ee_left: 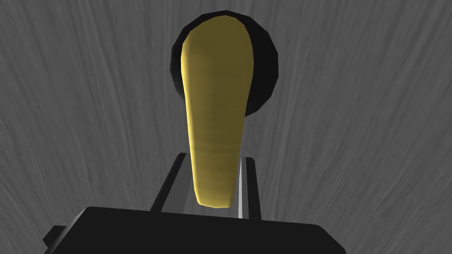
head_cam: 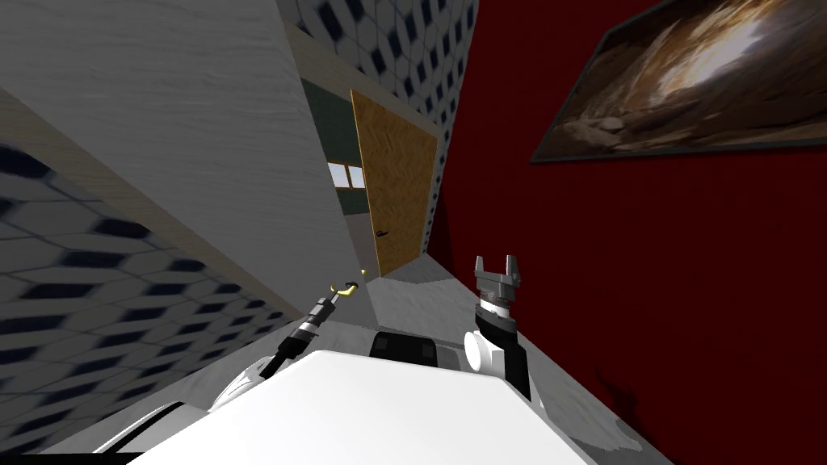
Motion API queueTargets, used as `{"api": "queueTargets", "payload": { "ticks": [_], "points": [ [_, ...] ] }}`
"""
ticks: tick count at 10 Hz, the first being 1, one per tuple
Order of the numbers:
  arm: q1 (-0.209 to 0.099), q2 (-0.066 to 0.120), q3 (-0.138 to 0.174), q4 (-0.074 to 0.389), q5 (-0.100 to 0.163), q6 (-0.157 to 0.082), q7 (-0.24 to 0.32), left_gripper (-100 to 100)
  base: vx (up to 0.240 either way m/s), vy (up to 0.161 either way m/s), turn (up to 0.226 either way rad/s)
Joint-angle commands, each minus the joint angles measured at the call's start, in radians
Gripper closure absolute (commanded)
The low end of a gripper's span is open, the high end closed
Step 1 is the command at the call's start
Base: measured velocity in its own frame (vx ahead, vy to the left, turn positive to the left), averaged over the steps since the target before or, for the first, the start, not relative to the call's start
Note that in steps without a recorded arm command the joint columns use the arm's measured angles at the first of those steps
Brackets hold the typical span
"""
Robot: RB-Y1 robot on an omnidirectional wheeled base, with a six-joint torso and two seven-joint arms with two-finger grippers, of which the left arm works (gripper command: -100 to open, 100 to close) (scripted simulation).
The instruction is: Pull the door open
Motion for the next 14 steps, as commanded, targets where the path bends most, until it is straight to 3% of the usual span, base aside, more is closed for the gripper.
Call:
{"api": "queueTargets", "payload": {
  "ticks": [1,9,10,14],
  "points": [
    [0.008,0.004,-0.006,0.007,-0.001,-0.021,0.005,100,-0.152,0.04,-0.212],
    [0.044,0.023,-0.03,0.039,-0.004,-0.112,0.026,100,-0.204,0.067,-0.163],
    [0.033,0.028,-0.023,0.052,0.0,-0.104,0.025,100,-0.089,0.038,-0.033],
    [0.02,0.02,-0.017,0.042,-0.018,-0.086,0.027,100,-0.168,0.055,-0.11]
  ]
}}
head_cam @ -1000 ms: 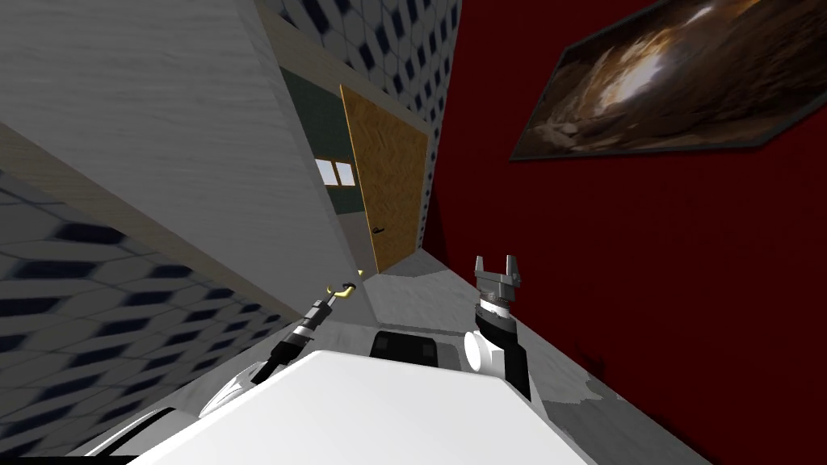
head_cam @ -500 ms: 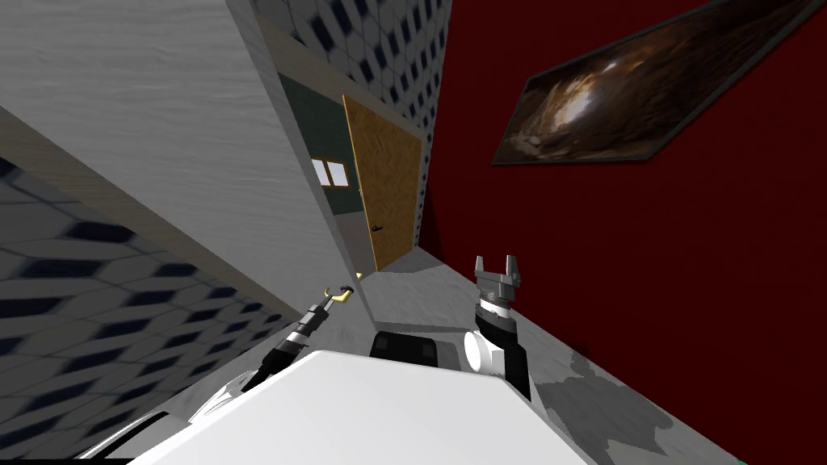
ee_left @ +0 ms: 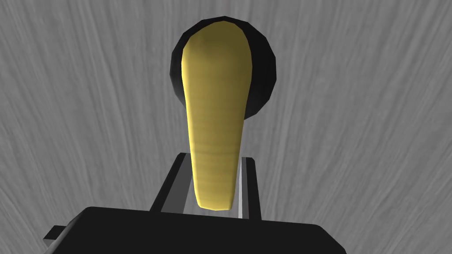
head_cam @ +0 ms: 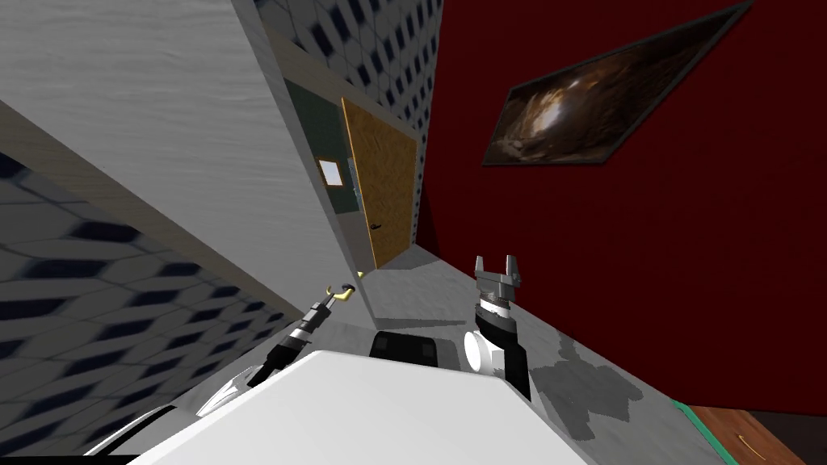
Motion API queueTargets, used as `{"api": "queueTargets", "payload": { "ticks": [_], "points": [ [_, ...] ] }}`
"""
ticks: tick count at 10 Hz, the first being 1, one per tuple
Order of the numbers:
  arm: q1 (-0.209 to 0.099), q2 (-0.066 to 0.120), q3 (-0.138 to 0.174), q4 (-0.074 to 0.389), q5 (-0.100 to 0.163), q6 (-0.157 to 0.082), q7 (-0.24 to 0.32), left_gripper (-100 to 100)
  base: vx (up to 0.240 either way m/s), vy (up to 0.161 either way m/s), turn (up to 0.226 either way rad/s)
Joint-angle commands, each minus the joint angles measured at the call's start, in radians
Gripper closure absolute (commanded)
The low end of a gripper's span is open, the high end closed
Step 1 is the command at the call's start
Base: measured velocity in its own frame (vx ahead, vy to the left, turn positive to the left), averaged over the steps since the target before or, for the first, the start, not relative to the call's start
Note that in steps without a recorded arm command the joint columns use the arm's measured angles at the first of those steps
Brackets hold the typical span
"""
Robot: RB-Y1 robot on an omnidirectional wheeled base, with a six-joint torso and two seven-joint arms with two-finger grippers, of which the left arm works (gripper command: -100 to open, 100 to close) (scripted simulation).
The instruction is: Pull the door open
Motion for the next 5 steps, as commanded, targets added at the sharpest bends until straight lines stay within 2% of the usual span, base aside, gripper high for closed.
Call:
{"api": "queueTargets", "payload": {
  "ticks": [1,4,5],
  "points": [
    [-0.001,-0.008,0.0,-0.017,-0.012,0.015,0.001,100,-0.181,0.02,-0.088],
    [-0.015,-0.016,0.007,-0.028,-0.03,0.035,0.001,100,-0.21,0.079,-0.146],
    [-0.015,-0.016,0.007,-0.028,-0.03,0.035,0.001,100,-0.132,0.043,-0.06]
  ]
}}
